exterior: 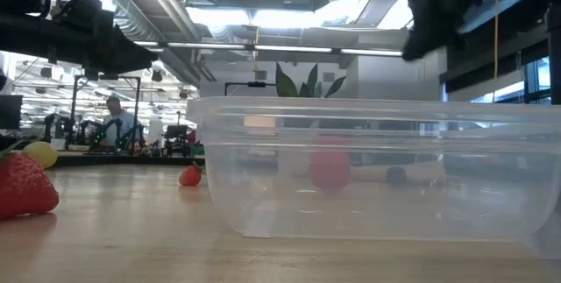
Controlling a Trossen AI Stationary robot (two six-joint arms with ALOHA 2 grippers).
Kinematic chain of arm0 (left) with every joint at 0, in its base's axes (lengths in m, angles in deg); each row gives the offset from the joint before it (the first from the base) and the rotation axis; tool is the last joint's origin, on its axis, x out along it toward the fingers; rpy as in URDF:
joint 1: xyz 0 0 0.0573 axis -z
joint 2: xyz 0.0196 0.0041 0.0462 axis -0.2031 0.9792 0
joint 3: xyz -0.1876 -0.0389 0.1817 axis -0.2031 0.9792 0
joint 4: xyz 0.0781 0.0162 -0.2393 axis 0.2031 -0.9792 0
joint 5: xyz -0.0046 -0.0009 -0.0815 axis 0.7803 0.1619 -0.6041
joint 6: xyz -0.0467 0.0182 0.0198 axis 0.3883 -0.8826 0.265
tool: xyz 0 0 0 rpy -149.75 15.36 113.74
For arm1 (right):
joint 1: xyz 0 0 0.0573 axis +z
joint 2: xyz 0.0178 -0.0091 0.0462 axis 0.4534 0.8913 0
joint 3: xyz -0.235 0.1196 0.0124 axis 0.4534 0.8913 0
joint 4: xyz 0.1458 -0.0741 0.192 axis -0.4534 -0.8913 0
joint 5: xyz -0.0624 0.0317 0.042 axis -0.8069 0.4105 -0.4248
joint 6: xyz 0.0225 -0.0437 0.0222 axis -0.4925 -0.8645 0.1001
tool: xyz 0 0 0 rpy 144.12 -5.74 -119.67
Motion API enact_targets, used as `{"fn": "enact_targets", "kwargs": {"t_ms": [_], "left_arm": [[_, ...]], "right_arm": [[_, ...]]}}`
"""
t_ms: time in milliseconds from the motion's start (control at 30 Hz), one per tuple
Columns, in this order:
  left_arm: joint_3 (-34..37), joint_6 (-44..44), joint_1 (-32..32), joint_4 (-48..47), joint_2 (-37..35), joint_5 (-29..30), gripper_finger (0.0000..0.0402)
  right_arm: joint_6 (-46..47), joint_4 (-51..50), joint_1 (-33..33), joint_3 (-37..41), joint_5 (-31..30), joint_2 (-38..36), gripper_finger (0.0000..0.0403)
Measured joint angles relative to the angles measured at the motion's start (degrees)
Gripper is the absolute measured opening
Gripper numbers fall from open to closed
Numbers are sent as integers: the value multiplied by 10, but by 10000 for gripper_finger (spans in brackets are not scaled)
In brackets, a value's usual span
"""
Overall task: Pick and placing Produce into tupperware
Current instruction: Put the blackberry in the bin
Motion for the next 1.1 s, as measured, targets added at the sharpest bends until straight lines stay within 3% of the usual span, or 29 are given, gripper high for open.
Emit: {"fn": "enact_targets", "kwargs": {"t_ms": [133,267,367,600,1100], "left_arm": [[0,0,0,0,0,0,179],[0,0,0,0,0,0,179],[0,0,0,0,0,0,179],[0,1,0,0,0,0,179],[0,2,0,0,0,0,179]], "right_arm": [[2,11,99,-52,-6,17,97],[5,12,185,-111,-49,62,97],[-2,9,242,-158,-77,117,96],[-16,-52,342,-255,-80,259,96],[81,-24,530,-270,-78,453,98]]}}
